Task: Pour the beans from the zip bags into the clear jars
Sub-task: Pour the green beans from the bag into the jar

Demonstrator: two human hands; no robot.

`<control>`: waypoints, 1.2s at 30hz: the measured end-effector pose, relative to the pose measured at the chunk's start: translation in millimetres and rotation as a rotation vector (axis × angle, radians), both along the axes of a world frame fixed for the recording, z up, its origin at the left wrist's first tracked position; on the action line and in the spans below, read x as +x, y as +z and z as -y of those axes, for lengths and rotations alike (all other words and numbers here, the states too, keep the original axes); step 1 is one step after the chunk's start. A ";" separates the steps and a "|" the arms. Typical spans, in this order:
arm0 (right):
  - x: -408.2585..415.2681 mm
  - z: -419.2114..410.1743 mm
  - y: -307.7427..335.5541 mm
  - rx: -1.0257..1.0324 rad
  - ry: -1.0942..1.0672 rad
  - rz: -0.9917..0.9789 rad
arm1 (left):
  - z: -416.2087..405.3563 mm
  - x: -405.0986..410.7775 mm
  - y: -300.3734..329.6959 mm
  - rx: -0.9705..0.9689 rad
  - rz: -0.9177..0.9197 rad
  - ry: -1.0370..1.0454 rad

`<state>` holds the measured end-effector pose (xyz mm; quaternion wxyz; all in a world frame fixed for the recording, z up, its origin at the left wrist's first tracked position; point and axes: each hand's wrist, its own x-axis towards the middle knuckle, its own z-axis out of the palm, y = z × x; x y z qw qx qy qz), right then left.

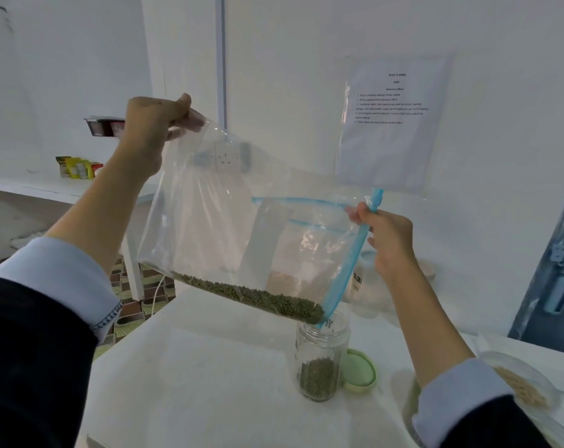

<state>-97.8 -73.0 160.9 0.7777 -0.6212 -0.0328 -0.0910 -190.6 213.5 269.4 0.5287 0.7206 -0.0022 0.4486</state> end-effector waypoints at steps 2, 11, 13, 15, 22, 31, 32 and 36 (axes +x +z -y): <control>0.7 1.1 -0.2 0.021 -0.015 0.005 | -0.8 -0.2 1.0 -0.023 0.017 0.002; -0.4 -0.3 -3.0 0.009 -0.013 -0.009 | -1.5 0.1 -1.9 -0.031 0.027 -0.013; -0.3 -1.6 -3.1 0.016 -0.036 -0.025 | -1.3 0.0 -2.3 -0.031 0.009 -0.034; -0.2 -1.5 -2.7 0.029 -0.061 -0.036 | -0.7 0.0 -3.5 -0.027 -0.001 -0.042; 0.4 -1.0 -4.3 0.023 -0.050 -0.033 | -1.5 -0.4 -2.2 -0.051 0.016 -0.017; 1.2 -0.8 -3.6 0.061 -0.074 -0.023 | -1.4 -1.6 0.5 -0.046 0.024 -0.039; 0.9 -1.2 -3.4 0.053 -0.070 -0.020 | -0.9 -0.8 -0.2 -0.046 0.024 -0.036; -0.7 -4.4 -3.4 0.032 -0.068 -0.024 | -0.3 -0.9 -4.2 -0.034 -0.015 -0.042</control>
